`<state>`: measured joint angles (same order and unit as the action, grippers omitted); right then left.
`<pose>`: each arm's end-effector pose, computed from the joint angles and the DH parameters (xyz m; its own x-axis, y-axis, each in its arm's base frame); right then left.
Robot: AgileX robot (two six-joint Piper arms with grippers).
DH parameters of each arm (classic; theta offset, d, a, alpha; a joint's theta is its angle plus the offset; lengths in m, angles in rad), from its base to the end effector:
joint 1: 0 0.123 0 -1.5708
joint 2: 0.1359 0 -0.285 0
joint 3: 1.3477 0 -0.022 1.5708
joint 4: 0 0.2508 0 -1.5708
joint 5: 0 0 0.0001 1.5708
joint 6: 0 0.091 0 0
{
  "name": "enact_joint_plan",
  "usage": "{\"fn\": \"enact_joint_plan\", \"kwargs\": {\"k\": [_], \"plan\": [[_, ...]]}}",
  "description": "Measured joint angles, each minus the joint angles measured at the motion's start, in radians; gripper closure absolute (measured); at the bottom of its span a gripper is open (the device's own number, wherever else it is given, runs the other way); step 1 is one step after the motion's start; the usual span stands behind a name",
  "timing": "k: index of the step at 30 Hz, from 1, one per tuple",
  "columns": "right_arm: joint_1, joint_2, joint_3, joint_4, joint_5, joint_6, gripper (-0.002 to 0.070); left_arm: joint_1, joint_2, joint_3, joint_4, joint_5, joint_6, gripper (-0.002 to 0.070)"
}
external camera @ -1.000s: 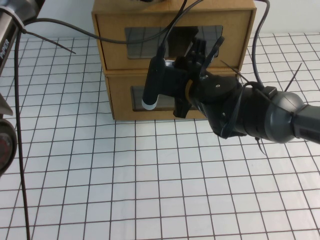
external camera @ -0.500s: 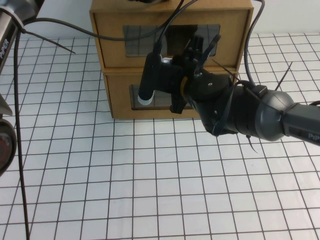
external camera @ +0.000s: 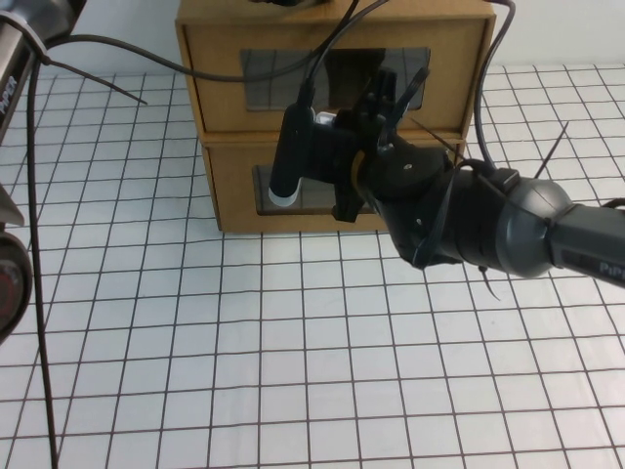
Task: Open the shoe box
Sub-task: 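Pull the top drawer of the cardboard box fully open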
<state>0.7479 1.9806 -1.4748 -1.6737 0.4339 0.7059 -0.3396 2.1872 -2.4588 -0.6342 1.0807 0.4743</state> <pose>0.3654 0.2869 0.2548 0.1270 -0.9100 -0.3947 -0.4059 0.3154 -0.8577 0.4411 -0.2063 0.3942 -0.4518 0.2866 -0.8448 0.7541 0.6287 -0.1899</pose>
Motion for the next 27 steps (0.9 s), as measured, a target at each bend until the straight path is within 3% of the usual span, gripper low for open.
{"fn": "enact_joint_plan", "kwargs": {"k": [12,27], "plan": [[0.036,-0.052,0.081,-0.006,0.035,-0.003,0.0664,0.0,0.0,0.0,-0.004,0.016,0.0,0.068],[0.151,-0.246,0.338,0.004,0.059,0.016,0.0665,0.0,0.0,0.0,-0.004,0.023,0.0,0.068]]}}
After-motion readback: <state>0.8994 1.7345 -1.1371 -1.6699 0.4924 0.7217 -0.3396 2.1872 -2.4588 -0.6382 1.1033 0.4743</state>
